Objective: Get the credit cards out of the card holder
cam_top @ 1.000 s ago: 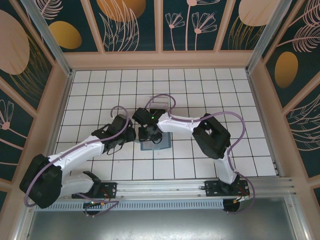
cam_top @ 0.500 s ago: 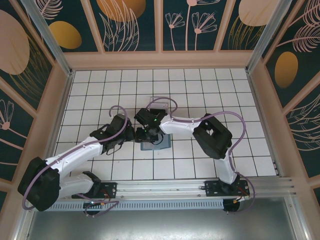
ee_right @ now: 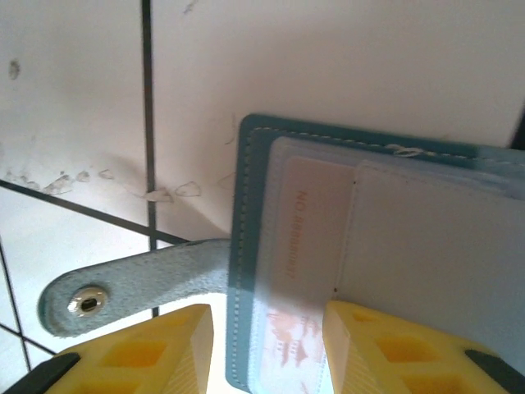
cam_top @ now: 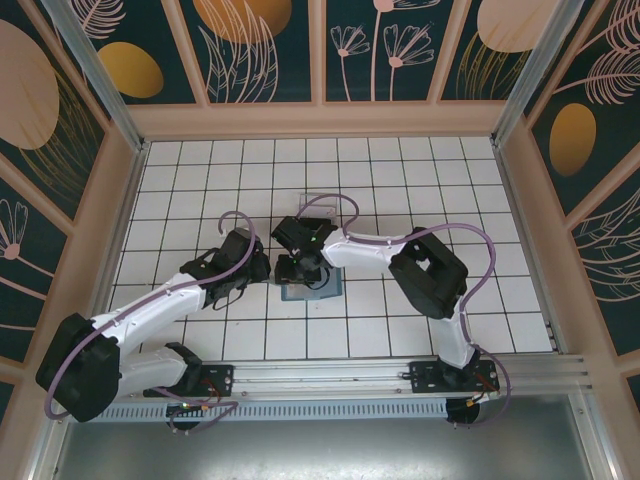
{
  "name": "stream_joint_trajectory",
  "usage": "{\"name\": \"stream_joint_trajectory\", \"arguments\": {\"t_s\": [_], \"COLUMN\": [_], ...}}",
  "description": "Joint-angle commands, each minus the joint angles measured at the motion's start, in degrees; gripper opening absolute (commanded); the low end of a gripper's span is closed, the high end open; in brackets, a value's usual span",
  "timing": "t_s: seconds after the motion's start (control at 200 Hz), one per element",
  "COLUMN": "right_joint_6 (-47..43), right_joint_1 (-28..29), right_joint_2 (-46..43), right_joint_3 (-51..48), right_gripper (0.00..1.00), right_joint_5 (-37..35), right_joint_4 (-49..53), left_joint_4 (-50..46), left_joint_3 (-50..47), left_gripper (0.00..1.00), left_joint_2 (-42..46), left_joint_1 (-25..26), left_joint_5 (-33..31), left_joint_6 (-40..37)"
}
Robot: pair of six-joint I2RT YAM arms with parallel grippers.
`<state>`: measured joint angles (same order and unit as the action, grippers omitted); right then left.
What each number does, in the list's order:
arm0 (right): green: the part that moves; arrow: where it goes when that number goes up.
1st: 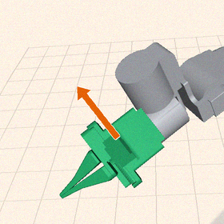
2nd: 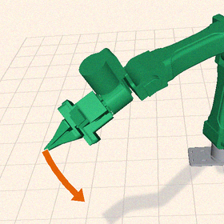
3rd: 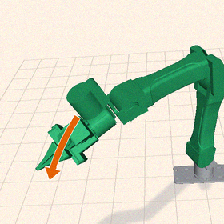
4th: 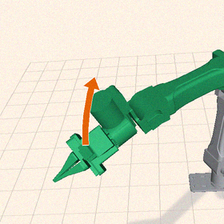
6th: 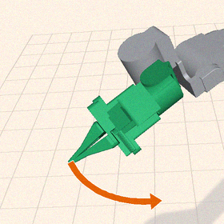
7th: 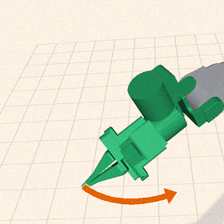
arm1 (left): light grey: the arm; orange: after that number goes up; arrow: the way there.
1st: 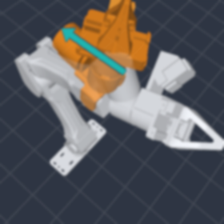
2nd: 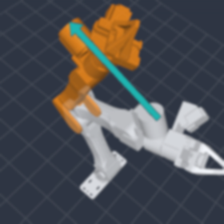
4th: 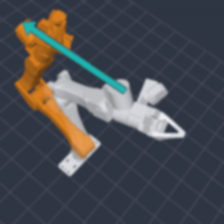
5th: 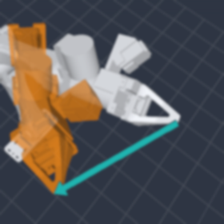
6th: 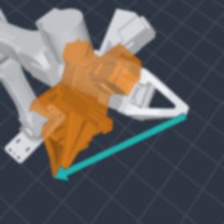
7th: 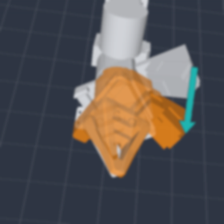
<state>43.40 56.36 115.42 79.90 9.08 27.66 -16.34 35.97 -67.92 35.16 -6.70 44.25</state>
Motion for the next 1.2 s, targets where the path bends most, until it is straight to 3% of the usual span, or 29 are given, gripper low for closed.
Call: {"name": "stream_joint_trajectory", "arguments": {"t_s": [0.0,0.741,1.196], "right_joint_6": [-1.18,-2.45,-1.49], "right_joint_1": [0.74,4.77,4.9], "right_joint_2": [1.15,6.53,6.31], "right_joint_3": [1.74,15.12,14.46], "right_gripper": [0.41,0.44,0.54], "right_joint_5": [-6.47,-23.37,-28.28], "right_joint_4": [8.77,27.86,31.76], "left_joint_4": [-0.22,0.88,0.78], "left_joint_3": [0.16,0.5,1.55], "left_gripper": [0.27,0.27,0.27], "left_joint_2": [-0.46,-2.01,-3.09], "left_joint_1": [-0.28,-0.29,-0.28], "left_joint_5": [-0.68,0.2,0.55], "left_joint_6": [-0.3,-0.9,-1.19]}}
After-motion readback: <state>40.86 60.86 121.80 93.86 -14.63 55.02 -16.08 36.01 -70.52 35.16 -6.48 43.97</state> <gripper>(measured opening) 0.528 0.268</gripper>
